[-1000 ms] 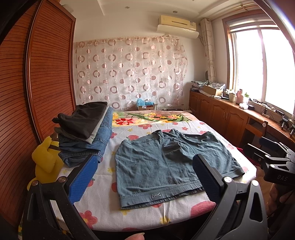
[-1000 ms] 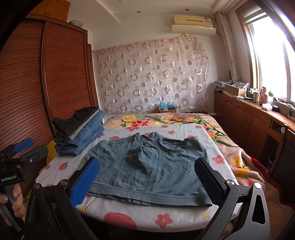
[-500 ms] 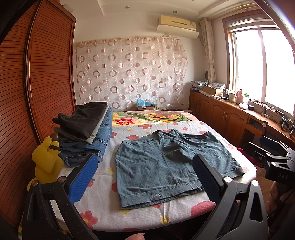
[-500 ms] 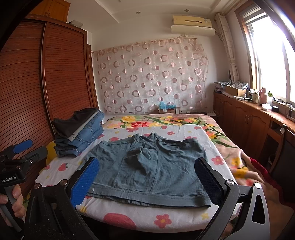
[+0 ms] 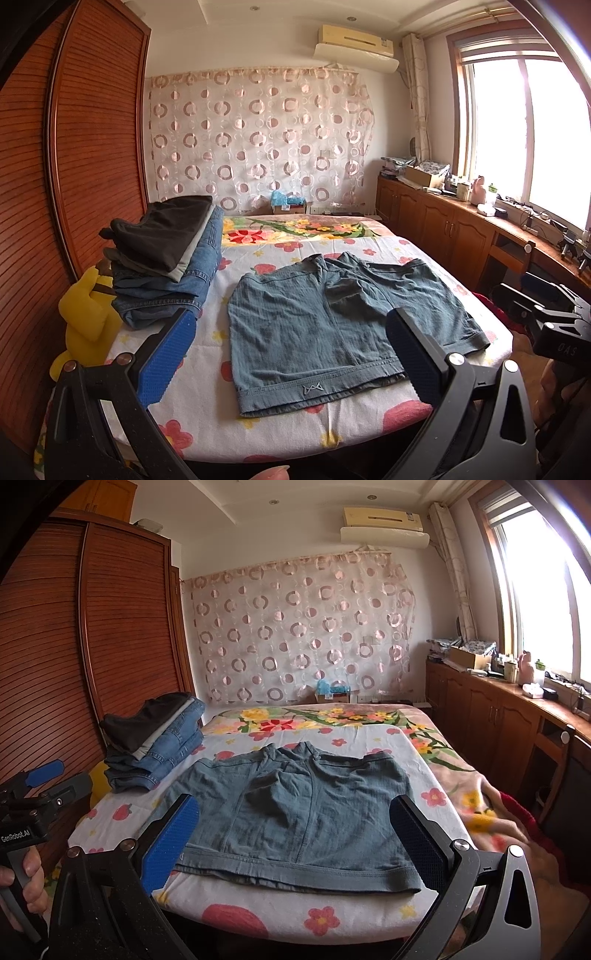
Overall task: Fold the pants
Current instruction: 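Move both tools toward the denim shorts on the bed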
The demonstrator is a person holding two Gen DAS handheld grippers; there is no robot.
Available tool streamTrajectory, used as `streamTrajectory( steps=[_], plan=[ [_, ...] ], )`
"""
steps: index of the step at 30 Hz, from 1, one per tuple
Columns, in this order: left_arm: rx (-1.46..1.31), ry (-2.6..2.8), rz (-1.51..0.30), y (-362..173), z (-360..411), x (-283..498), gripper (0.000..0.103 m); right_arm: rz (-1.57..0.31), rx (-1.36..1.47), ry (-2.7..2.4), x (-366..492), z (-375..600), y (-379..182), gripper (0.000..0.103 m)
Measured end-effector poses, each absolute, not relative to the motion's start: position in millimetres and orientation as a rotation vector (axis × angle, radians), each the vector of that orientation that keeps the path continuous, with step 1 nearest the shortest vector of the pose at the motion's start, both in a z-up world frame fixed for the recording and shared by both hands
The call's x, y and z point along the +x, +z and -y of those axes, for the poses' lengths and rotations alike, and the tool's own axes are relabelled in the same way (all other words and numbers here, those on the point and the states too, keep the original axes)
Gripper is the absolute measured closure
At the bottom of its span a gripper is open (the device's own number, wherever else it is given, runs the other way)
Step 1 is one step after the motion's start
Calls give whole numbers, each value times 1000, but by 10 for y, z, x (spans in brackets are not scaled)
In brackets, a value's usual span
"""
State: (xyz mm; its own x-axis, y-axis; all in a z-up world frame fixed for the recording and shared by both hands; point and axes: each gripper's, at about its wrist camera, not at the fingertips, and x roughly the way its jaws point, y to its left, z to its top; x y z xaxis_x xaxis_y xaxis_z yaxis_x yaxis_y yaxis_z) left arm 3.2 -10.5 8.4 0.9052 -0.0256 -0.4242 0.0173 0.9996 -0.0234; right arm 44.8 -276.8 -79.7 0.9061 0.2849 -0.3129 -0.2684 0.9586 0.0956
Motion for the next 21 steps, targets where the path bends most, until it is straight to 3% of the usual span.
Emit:
streamTrajectory(
  steps=[21],
  plan=[
    [-11,-16,-570,-390,-223,509,0,-434,-7,200,848,2998,-907,0]
  ],
)
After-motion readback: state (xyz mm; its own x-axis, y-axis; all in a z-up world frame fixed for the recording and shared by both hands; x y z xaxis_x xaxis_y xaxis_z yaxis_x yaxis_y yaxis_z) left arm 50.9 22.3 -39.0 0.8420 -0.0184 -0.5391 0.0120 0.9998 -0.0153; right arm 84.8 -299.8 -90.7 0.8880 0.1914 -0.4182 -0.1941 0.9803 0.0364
